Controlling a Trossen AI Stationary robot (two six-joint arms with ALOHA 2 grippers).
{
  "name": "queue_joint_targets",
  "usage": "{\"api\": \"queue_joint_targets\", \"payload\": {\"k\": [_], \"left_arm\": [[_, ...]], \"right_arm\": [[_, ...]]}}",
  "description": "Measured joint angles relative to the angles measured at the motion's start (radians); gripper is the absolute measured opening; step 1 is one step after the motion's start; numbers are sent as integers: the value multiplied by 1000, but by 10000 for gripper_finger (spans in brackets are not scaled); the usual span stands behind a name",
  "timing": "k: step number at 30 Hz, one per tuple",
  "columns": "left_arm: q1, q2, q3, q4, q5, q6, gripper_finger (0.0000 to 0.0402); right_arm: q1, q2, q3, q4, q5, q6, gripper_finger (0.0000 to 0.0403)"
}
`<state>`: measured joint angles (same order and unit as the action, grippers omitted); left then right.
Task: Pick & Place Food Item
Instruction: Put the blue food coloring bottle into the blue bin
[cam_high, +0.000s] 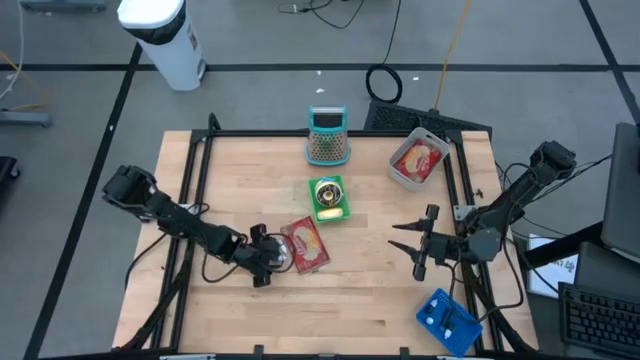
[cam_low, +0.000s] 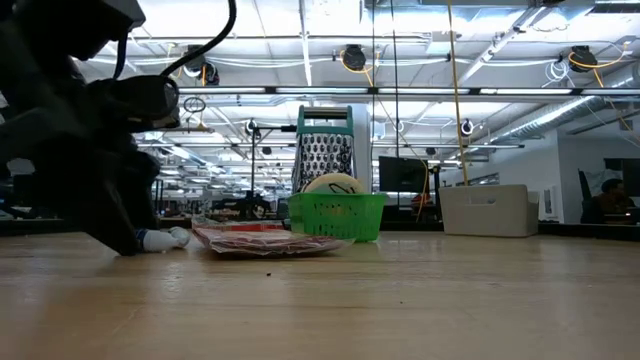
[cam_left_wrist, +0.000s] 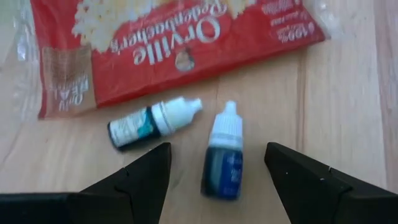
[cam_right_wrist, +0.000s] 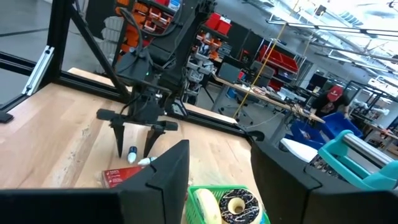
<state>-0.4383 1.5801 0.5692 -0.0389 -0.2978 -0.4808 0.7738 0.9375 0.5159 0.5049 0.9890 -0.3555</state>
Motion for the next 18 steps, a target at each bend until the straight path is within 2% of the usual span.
{"api": "queue_joint_targets", "payload": {"k": [7, 18], "left_arm": [[0, 11, -1, 6, -18, -2, 253], [-1, 12, -2, 27, 9, -73, 116]], "right_arm": [[0, 0, 0, 0, 0, 10, 159], [0, 0, 0, -1, 0, 38, 159]]}}
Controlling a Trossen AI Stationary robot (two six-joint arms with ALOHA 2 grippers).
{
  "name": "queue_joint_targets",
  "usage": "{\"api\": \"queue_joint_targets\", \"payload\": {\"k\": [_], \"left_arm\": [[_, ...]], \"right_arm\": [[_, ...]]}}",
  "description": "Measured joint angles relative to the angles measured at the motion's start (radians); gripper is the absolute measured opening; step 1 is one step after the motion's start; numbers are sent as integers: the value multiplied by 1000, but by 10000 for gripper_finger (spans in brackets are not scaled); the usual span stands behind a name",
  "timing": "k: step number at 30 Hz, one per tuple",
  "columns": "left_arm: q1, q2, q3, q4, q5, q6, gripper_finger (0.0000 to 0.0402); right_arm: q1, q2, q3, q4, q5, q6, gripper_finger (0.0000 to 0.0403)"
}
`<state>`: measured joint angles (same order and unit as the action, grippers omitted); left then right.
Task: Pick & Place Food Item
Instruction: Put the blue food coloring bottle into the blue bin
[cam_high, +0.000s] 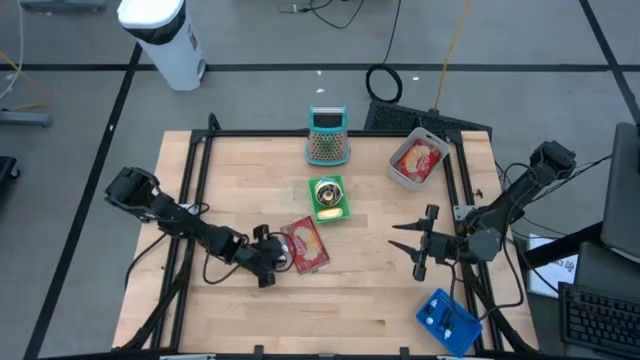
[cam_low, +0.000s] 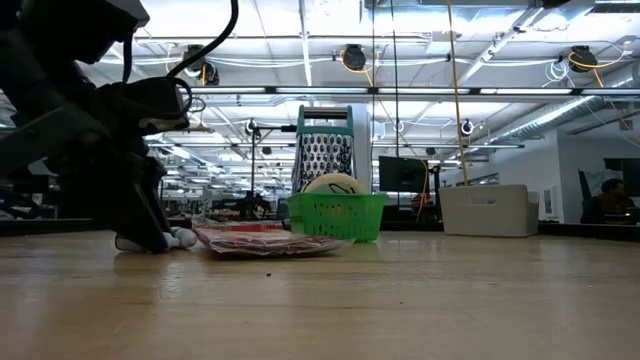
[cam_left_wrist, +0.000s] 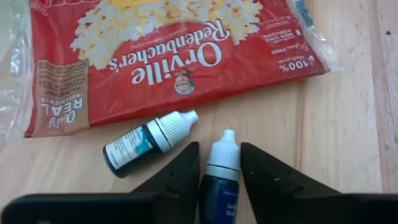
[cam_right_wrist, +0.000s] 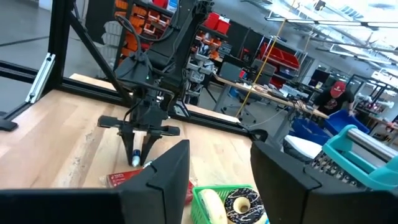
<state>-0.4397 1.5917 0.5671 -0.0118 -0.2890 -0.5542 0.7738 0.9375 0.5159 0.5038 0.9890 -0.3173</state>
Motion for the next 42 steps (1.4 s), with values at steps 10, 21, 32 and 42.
{"api": "queue_joint_targets", "payload": {"k": [10, 21, 32, 42], "left_arm": [[9, -72, 122, 34, -71, 146, 69], [36, -71, 204, 602, -131, 583, 72], [138, -1, 204, 869, 1, 538, 77], [211, 62, 204, 743, 139, 21, 76]], "right_arm": [[-53, 18, 0, -22, -2, 96, 155], [-198, 176, 0, 55, -214, 97, 155], [-319, 398, 0, 353, -497, 8, 155], [-321, 531, 0, 485, -494, -310, 155]]}}
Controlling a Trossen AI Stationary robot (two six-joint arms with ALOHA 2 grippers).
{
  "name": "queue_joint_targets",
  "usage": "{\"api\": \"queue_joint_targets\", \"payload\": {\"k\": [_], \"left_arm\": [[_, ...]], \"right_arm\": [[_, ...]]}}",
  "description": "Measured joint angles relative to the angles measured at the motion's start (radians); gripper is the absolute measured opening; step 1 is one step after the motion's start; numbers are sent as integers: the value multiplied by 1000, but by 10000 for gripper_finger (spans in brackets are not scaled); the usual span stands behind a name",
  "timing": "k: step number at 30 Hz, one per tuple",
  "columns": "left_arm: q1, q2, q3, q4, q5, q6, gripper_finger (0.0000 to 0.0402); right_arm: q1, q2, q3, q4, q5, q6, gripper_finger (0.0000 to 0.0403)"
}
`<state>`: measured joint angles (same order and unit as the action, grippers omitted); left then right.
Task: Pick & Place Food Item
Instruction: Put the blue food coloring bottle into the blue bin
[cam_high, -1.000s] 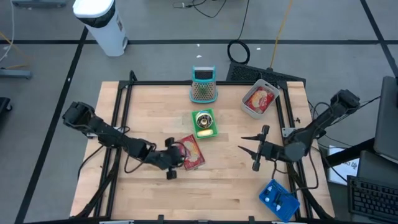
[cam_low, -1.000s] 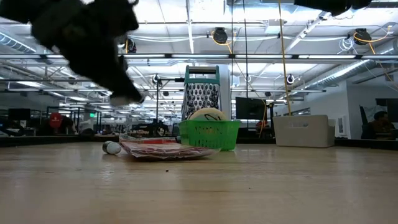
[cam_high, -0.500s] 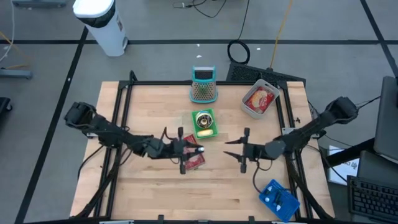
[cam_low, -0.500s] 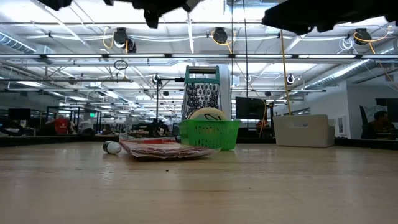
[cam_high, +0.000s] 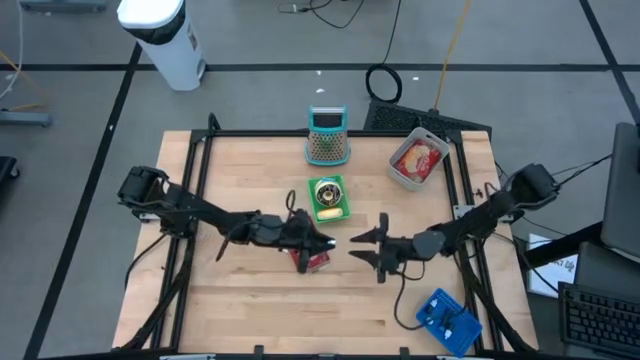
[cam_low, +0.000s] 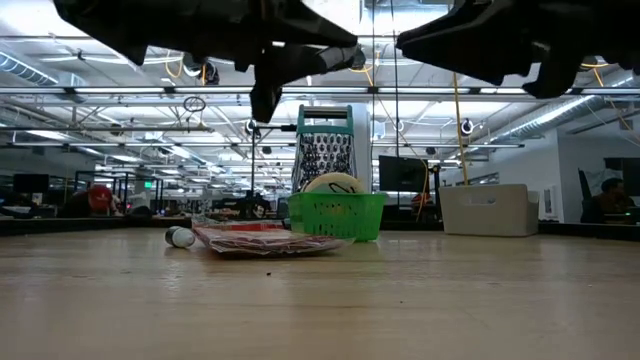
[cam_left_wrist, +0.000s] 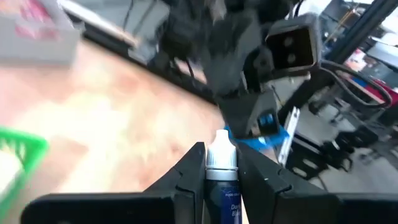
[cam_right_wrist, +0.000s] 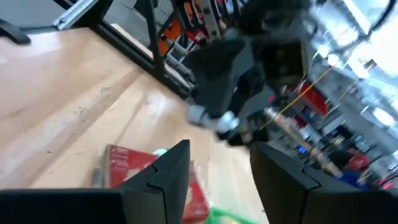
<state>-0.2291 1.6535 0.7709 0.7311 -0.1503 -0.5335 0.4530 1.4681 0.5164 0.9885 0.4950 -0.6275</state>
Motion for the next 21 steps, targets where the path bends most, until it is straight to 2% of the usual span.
{"api": "queue_joint_targets", "payload": {"k": [5, 11, 15, 21], "left_arm": [[9, -1, 3, -35, 83, -61, 72], [4, -1, 20, -45, 130, -55, 76], [4, -2, 25, -62, 131, -51, 74], [3, -2, 25, -65, 134, -52, 76]], "right_arm": [[-8, 77, 42, 55, -11, -117, 155], [-57, 160, 136, 54, -159, -116, 157], [-85, 204, 179, 54, -163, -114, 182], [-103, 253, 229, 55, -258, -68, 226]]}}
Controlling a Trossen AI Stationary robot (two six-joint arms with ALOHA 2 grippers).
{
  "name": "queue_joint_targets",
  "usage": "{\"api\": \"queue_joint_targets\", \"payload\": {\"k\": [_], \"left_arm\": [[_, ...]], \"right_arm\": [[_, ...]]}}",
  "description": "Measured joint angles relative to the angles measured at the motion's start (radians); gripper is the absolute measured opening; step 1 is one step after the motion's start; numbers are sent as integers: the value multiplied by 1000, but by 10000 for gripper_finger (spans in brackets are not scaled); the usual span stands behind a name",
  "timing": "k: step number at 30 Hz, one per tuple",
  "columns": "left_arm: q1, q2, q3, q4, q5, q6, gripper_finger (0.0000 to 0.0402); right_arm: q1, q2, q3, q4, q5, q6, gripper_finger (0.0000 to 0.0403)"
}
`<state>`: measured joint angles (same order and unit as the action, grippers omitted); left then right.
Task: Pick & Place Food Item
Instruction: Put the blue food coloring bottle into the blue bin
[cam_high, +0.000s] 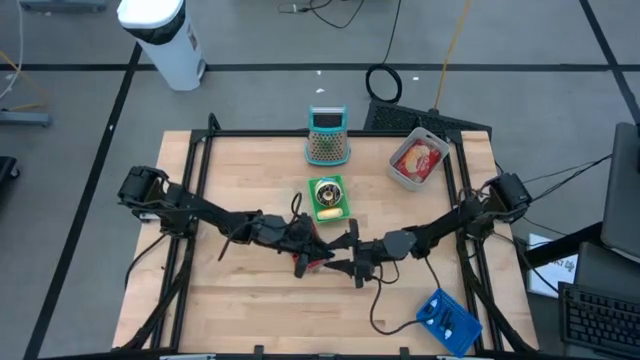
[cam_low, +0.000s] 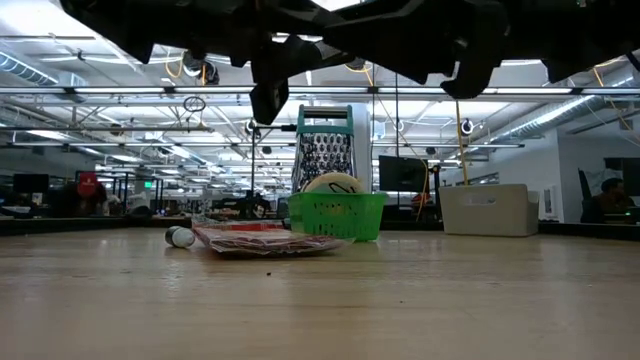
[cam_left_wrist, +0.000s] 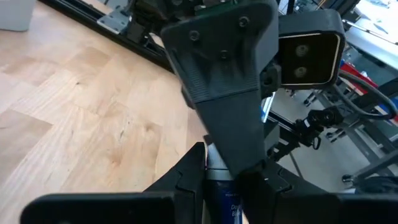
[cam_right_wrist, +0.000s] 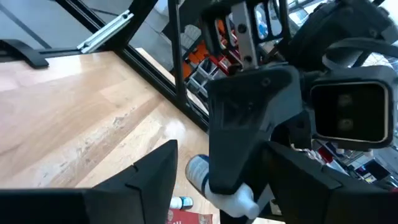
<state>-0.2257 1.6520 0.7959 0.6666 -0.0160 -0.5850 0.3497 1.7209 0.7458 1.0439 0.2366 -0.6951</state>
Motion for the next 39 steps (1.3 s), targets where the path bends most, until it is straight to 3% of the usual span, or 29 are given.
{"api": "queue_joint_targets", "payload": {"k": [5, 17, 29, 33, 39], "left_arm": [[0, 0, -1, 4, 4, -33, 77], [-1, 1, -2, 19, 24, -68, 79], [0, 1, -3, 34, 19, -9, 85], [-3, 1, -3, 32, -5, 58, 120], [-3, 1, -3, 52, -9, 88, 214]], "right_arm": [[-6, 37, 32, -23, 3, -10, 213], [-6, 39, 35, -43, 5, -32, 126], [-6, 38, 35, -67, 7, 3, 98], [-6, 39, 35, -81, 2, -2, 94], [-9, 40, 35, -86, -1, 10, 69]]}}
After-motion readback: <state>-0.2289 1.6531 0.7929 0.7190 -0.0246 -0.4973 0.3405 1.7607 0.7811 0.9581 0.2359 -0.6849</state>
